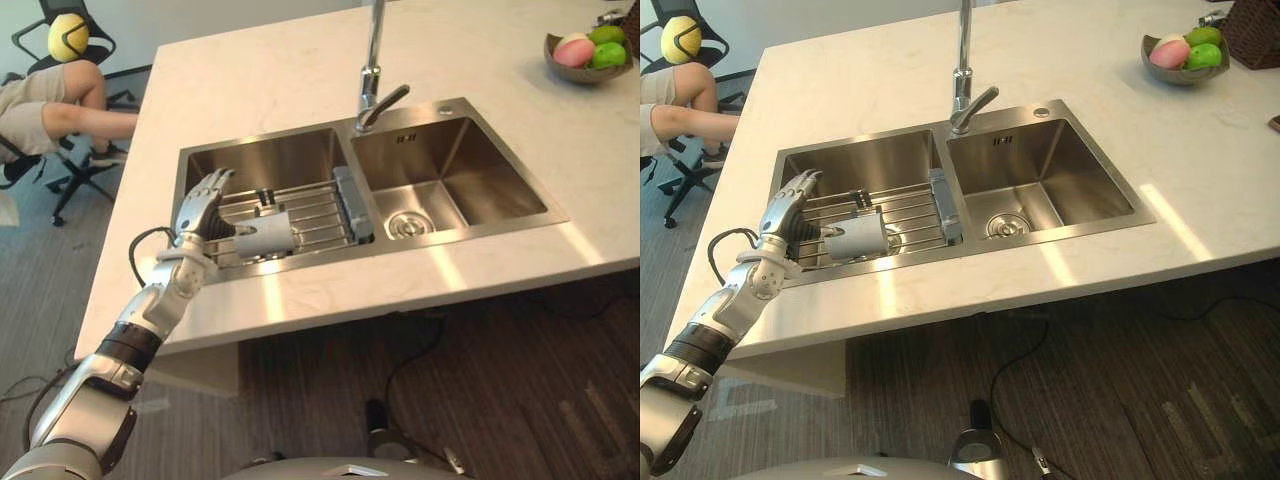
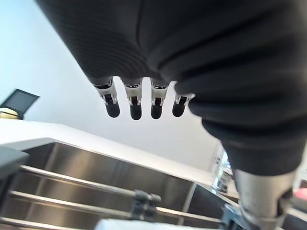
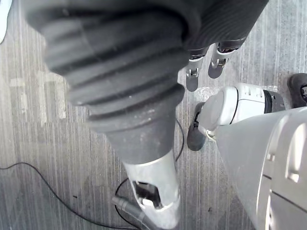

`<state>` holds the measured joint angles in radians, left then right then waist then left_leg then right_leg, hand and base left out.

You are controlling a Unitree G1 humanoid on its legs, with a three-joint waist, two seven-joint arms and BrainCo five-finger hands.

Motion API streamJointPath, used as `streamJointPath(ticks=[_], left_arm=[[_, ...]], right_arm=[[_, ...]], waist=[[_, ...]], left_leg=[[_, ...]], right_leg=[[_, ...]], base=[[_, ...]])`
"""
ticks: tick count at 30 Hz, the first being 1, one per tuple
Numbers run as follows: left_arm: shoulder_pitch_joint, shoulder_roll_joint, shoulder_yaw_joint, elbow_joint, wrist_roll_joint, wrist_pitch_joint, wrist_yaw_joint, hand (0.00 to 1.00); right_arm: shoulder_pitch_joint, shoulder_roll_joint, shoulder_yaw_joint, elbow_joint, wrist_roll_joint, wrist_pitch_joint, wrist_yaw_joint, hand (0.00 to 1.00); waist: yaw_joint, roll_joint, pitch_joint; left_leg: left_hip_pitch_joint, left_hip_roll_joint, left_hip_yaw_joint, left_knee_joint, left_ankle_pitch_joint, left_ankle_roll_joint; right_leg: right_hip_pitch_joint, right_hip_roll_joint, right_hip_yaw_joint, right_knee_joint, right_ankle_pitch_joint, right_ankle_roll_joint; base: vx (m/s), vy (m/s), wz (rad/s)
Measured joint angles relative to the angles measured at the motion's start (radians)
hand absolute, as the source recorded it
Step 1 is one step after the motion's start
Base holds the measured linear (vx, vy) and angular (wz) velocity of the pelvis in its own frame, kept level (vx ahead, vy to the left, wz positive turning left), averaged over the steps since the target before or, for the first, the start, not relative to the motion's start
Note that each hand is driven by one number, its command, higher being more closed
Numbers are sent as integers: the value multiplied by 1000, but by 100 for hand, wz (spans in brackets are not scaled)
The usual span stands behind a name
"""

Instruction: Walk over to the sink, pick up the cup, carry it to the dishwasher, place the cup inside the dishwasher, then close the dishwasher door

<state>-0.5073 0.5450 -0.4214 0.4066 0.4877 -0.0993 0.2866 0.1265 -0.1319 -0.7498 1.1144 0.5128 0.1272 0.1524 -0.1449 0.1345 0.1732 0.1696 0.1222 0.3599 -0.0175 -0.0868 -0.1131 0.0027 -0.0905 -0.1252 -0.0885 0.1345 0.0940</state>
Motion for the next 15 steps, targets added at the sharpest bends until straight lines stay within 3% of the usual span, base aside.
streamJointPath(ticks=[6, 10, 11, 15], left_arm=[[-16, -49, -102, 16, 26, -17, -34, 0], [-50, -64, -111, 39, 67, 39, -24, 0], [-54, -72, -110, 44, 78, 74, -4, 0], [-54, -90, -106, 72, 115, 134, 40, 0]], right_arm=[[24, 8, 44, -8, -1, -29, -10, 0], [33, 9, 84, -8, -1, -48, -13, 0], [33, 13, 101, -8, 0, -59, -13, 0], [33, 14, 149, -11, 0, -68, -15, 0]], waist=[[-40, 11, 18], [-50, 18, 23], [-49, 18, 23], [-45, 17, 24]], left_leg=[[-12, 7, 29, 0, -4, -7], [-10, 5, 30, 1, -3, -8], [-11, 4, 29, 3, -2, -8], [-12, 1, 25, 15, -2, -8]], right_leg=[[-31, 12, 27, 5, 3, -2], [-32, 10, 29, 7, 4, 0], [-31, 9, 29, 7, 5, 1], [-26, 7, 28, 0, 6, 1]], base=[[-12, -27, -16], [-14, -21, -4], [-49, -18, 2], [-92, -26, 3]])
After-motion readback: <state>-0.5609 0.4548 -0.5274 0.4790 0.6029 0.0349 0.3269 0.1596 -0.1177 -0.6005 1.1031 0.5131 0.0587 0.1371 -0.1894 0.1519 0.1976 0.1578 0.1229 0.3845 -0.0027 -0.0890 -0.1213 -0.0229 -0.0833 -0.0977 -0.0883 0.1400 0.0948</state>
